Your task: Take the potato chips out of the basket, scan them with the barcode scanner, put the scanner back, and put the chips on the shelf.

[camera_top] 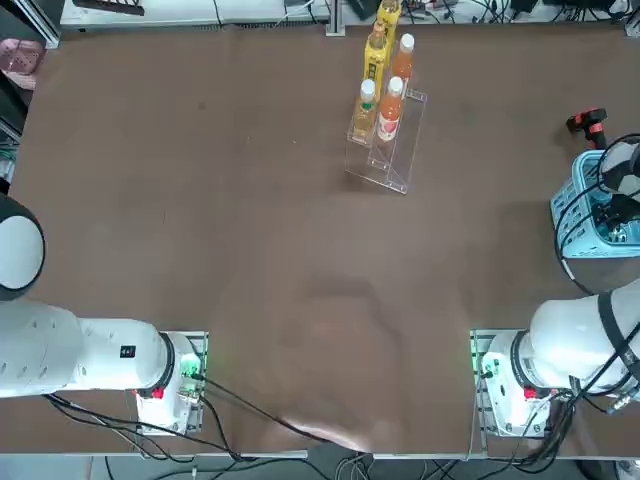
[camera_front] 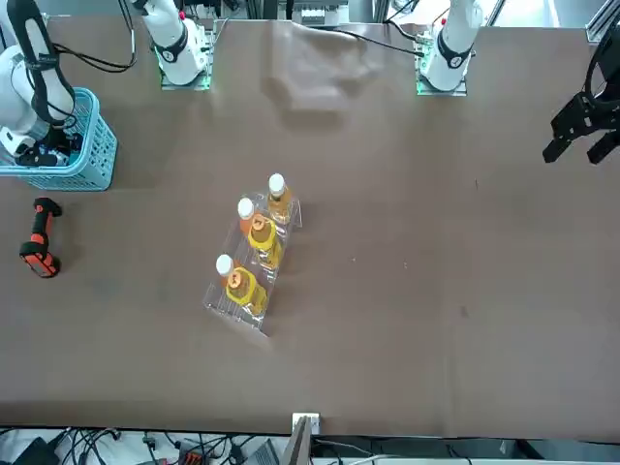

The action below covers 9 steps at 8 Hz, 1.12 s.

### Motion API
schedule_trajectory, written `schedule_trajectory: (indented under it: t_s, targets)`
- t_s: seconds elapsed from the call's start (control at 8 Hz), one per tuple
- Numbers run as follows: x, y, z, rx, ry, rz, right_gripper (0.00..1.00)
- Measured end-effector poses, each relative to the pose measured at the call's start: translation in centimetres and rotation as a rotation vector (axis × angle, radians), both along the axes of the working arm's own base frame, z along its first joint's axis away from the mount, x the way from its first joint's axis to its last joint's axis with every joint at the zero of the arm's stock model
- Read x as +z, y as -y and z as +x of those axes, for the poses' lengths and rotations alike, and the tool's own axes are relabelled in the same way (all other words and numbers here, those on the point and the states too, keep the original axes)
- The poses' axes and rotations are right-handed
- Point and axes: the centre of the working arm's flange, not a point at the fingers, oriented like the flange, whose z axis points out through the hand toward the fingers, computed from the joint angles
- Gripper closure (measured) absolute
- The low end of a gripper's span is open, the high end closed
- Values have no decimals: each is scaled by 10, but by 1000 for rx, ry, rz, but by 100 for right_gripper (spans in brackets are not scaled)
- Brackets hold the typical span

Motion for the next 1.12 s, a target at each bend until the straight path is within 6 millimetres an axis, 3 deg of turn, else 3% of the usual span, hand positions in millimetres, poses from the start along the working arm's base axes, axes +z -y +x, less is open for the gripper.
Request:
schedule_trajectory:
  t_s: [0.62, 1.12]
  targets:
    - [0, 0, 0, 0, 0, 0, 54]
    - [0, 0, 1, 1, 1, 0, 58]
